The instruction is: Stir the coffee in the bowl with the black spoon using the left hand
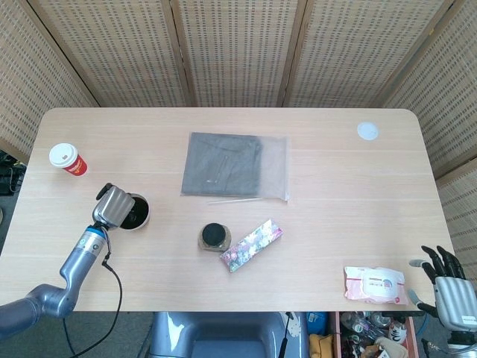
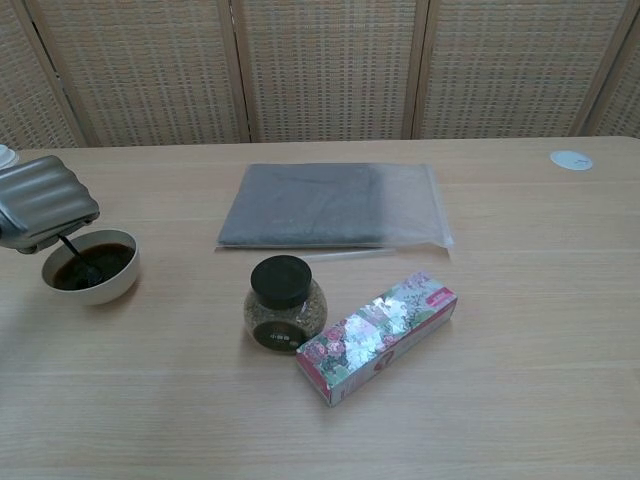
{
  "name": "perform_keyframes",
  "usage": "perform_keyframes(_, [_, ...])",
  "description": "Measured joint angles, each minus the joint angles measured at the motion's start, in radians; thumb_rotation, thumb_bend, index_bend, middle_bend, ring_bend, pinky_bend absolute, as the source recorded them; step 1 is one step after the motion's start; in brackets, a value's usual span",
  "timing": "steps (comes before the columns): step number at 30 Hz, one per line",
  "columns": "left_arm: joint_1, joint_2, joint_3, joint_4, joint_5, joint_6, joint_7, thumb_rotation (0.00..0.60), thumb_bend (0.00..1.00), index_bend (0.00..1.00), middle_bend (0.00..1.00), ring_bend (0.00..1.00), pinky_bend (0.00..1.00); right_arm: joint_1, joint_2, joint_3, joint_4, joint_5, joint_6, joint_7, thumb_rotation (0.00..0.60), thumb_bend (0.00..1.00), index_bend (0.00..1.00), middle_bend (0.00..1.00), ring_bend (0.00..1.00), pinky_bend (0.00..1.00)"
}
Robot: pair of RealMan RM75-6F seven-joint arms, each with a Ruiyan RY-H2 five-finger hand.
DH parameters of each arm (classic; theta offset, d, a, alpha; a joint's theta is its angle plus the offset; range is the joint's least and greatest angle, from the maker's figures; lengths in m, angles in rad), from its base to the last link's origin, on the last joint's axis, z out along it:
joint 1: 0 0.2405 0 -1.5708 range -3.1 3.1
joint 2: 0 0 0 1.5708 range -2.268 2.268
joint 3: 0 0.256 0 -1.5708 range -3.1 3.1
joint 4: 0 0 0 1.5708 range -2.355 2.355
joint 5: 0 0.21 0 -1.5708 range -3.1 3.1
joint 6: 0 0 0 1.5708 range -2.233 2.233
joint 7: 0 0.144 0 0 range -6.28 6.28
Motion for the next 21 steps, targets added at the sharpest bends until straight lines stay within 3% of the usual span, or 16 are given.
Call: perform_keyframes(21, [-0.052, -0.075, -0.049, 0.11, -0.037, -0.031, -0.012, 0.6, 0.42, 0.72, 0.83, 0.78, 0.71, -0.014, 0.007, -0.001, -0.004, 0.016, 0.002, -0.002, 0.6, 0.38, 0.37, 0.22, 0.06, 0.14])
